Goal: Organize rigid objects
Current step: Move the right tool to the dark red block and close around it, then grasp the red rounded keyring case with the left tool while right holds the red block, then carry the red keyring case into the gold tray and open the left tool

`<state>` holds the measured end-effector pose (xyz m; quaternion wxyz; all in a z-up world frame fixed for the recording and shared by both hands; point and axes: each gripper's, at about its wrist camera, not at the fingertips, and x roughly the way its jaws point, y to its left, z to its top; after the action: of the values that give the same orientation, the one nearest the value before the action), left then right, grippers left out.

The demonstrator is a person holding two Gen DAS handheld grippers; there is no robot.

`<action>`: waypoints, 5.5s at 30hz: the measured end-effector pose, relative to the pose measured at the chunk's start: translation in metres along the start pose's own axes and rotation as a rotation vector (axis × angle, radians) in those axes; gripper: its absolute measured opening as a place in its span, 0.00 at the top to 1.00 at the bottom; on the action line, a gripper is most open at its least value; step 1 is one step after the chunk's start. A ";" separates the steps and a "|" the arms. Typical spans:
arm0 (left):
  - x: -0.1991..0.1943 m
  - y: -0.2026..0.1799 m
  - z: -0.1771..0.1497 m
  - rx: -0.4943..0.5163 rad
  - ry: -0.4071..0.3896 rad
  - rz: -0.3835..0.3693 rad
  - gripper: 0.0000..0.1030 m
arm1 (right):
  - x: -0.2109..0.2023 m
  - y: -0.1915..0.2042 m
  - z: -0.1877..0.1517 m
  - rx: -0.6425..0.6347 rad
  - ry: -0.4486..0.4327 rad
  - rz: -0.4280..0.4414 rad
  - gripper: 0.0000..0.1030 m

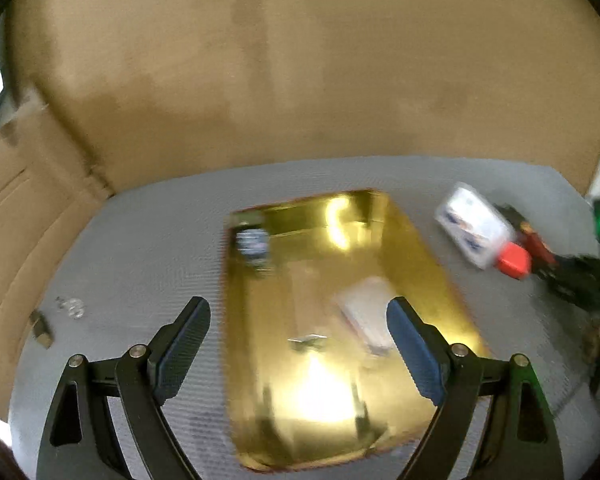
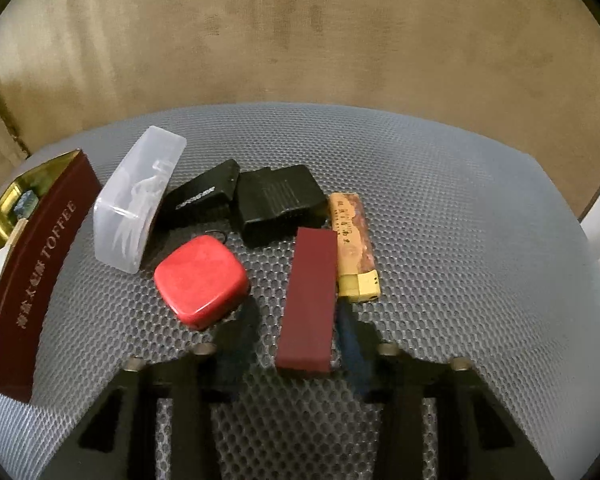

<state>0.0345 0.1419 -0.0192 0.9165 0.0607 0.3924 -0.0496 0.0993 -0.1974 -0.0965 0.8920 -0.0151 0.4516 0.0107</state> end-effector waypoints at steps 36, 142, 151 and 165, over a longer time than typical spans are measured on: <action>0.120 -0.204 0.034 0.178 0.233 -0.318 0.18 | -0.040 -0.088 -0.059 0.033 -0.013 0.068 0.78; 0.087 0.014 0.021 -0.163 0.168 0.021 0.57 | -0.039 -0.077 -0.055 0.008 -0.010 0.042 0.78; 0.094 0.025 0.016 -0.211 0.202 0.020 0.57 | -0.040 -0.077 -0.055 0.008 -0.010 0.041 0.78; 0.073 0.027 0.017 -0.202 0.140 0.002 0.47 | -0.040 -0.076 -0.056 -0.005 -0.010 0.031 0.78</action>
<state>0.1011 0.1632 -0.0584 0.8884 -0.0283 0.4582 -0.0046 0.0335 -0.2760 -0.0959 0.8939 -0.0102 0.4473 0.0259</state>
